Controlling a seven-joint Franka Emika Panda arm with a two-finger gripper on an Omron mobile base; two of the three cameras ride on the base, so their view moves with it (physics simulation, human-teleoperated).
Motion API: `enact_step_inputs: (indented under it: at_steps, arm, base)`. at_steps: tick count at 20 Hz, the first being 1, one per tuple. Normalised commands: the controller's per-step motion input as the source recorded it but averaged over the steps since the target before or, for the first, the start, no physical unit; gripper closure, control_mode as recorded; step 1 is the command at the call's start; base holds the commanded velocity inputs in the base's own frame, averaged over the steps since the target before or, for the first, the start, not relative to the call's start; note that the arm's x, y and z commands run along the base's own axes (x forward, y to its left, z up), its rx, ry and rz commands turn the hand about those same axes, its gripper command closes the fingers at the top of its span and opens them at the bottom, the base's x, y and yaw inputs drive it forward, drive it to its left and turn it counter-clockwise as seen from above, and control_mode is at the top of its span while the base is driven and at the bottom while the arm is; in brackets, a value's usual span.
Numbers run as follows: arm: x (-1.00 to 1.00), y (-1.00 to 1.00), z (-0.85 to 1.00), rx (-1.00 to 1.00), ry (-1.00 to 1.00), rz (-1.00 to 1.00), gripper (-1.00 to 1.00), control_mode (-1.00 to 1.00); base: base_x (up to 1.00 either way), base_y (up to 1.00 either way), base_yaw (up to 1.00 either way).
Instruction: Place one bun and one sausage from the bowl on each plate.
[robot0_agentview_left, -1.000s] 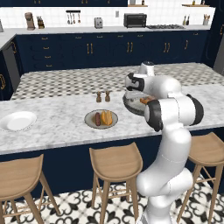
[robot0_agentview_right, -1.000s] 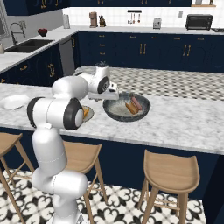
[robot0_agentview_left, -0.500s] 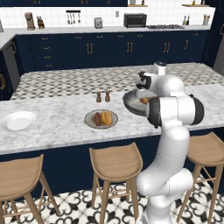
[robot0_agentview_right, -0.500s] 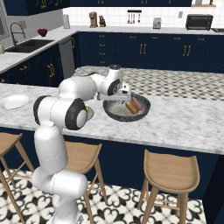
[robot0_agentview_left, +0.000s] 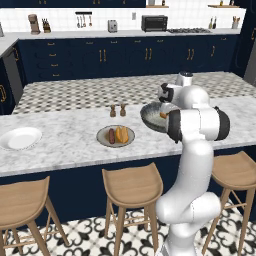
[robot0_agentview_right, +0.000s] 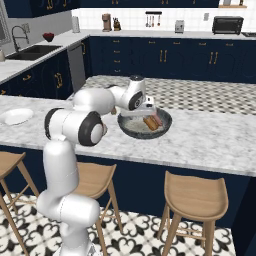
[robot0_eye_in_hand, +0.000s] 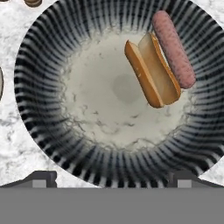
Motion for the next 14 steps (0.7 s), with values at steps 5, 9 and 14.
enact_step_inputs:
  at_steps: [5,9,14]
  arm:
    - [0.06,-0.08,-0.22,-0.08,0.0,0.02,-1.0,-1.0]
    - [0.04,-0.04,-0.22,-0.06,0.0,0.01,-1.0,-1.0]
    - [0.1,-0.03,-0.1,-0.02,0.0,0.0,-1.0,-1.0]
  base:
    - [0.0,0.0,0.0]
    - [0.0,0.0,0.0]
    - [0.0,0.0,0.0]
